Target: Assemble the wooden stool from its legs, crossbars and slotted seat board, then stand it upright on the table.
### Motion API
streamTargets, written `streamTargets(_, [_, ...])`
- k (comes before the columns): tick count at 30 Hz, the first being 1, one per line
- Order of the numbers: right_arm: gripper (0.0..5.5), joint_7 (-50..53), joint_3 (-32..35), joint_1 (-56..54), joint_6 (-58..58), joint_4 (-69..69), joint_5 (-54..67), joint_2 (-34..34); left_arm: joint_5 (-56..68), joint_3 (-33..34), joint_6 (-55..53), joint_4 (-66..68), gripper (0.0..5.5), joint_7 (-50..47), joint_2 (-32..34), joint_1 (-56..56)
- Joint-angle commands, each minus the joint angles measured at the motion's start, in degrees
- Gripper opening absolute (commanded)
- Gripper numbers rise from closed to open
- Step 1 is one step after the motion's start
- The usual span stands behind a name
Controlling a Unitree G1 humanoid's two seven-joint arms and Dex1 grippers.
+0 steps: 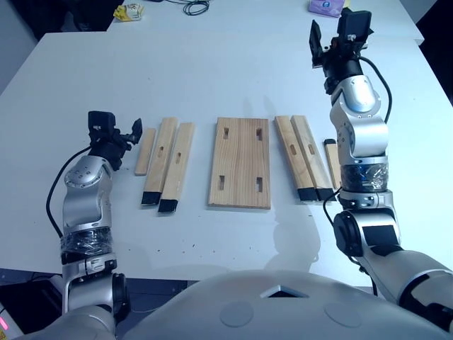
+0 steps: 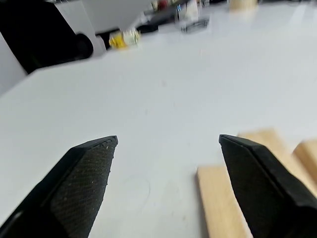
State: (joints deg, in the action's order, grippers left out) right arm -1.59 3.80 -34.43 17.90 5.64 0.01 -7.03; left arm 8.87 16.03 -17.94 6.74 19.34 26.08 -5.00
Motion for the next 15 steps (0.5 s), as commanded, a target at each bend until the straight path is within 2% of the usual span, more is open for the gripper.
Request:
streamTargets(1, [3.16, 0.04, -0.24, 0.36, 0.59, -0.21, -0.10, -0.10, 1.64, -0.21, -1.04, 0.14, 3.84, 3.21, 1.18, 0.74])
streamTargets(15, [3.16, 1.33, 0.47, 1.66, 1.28, -1.62, -0.28, -0.18, 2.42, -2.33, -10.77, -2.45, 3.84, 8.18, 4.73, 3.43])
